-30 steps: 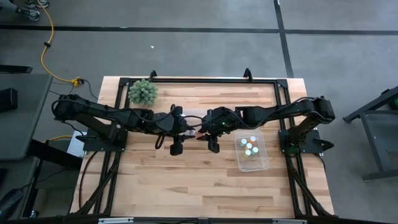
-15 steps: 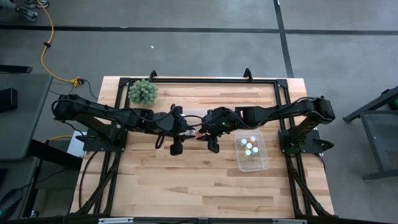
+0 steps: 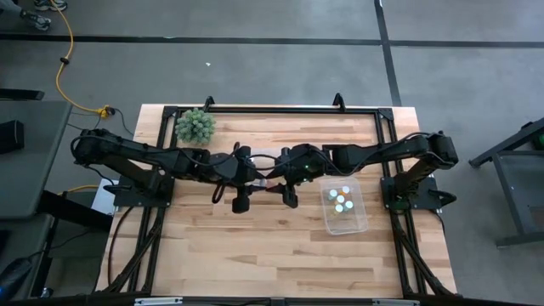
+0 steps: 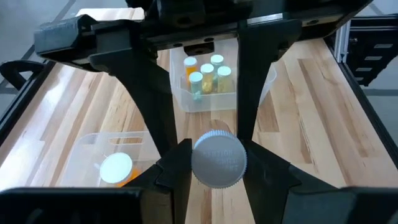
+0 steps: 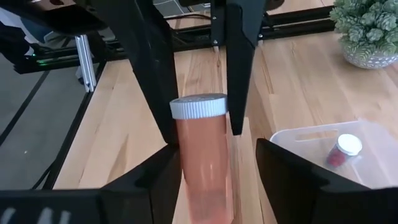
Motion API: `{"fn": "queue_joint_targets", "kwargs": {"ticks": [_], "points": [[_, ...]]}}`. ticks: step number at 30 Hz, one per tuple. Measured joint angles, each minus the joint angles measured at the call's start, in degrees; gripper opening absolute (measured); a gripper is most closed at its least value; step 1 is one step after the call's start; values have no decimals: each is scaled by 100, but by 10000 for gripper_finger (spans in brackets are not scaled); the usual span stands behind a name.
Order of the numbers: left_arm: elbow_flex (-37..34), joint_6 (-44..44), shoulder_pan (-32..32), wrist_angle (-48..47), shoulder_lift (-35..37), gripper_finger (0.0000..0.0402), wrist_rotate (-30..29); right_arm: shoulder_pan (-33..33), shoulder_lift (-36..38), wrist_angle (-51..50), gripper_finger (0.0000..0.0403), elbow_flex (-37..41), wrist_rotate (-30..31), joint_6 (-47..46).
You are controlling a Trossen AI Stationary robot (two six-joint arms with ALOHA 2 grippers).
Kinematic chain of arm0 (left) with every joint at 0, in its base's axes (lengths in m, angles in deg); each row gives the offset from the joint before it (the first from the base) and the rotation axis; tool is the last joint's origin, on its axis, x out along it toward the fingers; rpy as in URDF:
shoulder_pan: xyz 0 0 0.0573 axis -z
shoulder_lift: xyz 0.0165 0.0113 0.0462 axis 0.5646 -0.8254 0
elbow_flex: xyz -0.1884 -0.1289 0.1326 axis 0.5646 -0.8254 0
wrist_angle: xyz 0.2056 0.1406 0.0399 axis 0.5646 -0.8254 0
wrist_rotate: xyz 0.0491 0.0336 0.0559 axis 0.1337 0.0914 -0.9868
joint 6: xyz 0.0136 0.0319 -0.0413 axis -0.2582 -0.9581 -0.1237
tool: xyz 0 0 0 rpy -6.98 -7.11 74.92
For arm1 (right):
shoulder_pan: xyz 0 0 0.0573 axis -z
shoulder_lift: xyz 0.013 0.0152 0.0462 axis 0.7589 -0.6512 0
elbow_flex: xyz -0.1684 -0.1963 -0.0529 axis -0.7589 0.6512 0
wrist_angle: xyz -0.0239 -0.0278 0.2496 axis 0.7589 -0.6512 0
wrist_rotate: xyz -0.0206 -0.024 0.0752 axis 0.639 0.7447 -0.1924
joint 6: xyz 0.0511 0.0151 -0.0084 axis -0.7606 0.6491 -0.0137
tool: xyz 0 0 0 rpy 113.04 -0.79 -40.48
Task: Pick and place medicine bottles into bin by pill shape (circle, oval)
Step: Put the pink tablet bottle into the bottom transparent bin
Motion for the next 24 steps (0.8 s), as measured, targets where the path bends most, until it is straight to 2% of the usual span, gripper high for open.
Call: {"fn": "queue_joint_targets", "kwargs": {"ticks": [11,24], "points": [[0,35,-2,-4,0,113,121,0,-2,63,196,0,-188,23],[0,44,-2,-14,0,113,73,0,-4,63,166,0,-199,23]]}}
